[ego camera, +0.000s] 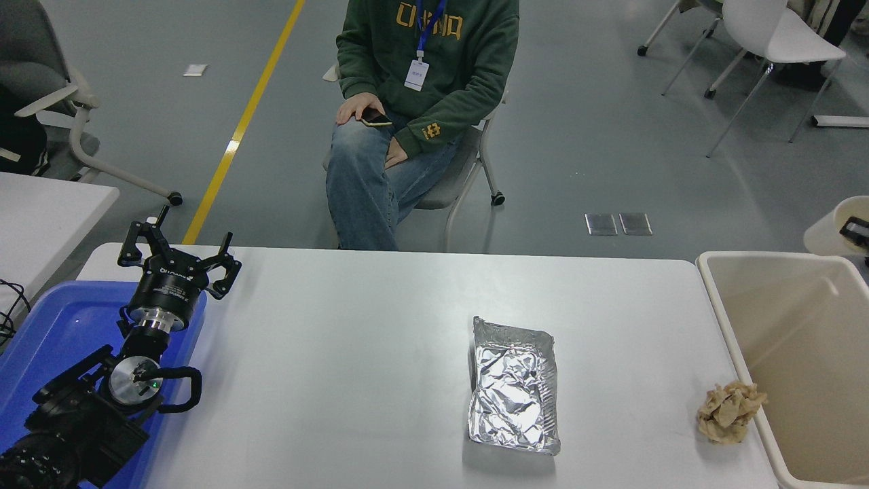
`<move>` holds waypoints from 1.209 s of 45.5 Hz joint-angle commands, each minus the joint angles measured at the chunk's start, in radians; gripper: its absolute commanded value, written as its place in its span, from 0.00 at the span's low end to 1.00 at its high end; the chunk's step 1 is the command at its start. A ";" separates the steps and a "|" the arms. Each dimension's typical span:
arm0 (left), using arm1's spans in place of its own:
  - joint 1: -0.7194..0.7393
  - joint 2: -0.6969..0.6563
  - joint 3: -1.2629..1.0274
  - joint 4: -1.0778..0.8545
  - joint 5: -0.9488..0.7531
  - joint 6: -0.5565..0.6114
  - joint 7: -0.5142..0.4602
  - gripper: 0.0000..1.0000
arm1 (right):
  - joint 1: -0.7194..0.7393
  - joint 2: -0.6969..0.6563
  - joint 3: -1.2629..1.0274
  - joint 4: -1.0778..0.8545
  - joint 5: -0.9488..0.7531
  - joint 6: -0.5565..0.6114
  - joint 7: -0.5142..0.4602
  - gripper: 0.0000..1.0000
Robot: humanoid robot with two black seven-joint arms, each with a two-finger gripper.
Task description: Clean the table surface
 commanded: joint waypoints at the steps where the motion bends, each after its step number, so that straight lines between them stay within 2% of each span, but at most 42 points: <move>1: 0.000 0.000 0.000 0.000 0.000 0.000 0.000 1.00 | -0.139 0.079 0.065 -0.050 0.005 -0.175 -0.025 0.00; 13: -0.002 0.000 0.000 0.000 0.000 0.000 0.000 1.00 | -0.210 0.153 0.318 -0.048 0.007 -0.337 -0.096 0.00; 20: -0.002 0.000 0.000 0.002 0.000 0.000 0.000 1.00 | -0.224 0.176 0.445 -0.047 0.007 -0.357 -0.119 0.00; 28: -0.002 0.000 0.000 0.002 -0.001 0.000 0.000 1.00 | -0.235 0.178 0.455 -0.047 0.008 -0.373 -0.119 0.00; 29: -0.002 0.000 0.000 0.002 -0.001 0.000 -0.001 1.00 | -0.236 0.178 0.456 -0.048 0.010 -0.374 -0.119 0.08; 32: -0.002 0.000 0.000 0.002 0.000 0.000 -0.002 1.00 | -0.239 0.176 0.468 -0.050 0.028 -0.382 -0.119 0.48; 33: -0.002 0.000 0.000 0.002 -0.001 0.000 -0.002 1.00 | -0.239 0.176 0.473 -0.050 0.038 -0.382 -0.119 0.64; 34: -0.002 0.000 0.000 0.002 -0.001 0.000 0.000 1.00 | -0.239 0.176 0.478 -0.048 0.045 -0.380 -0.119 0.91; 35: -0.002 0.000 0.000 0.002 0.000 0.000 0.000 1.00 | -0.239 0.175 0.478 -0.048 0.051 -0.377 -0.117 1.00; 55: -0.002 0.000 0.000 0.002 -0.001 0.000 -0.002 1.00 | -0.225 0.162 0.481 -0.051 0.055 -0.379 -0.117 1.00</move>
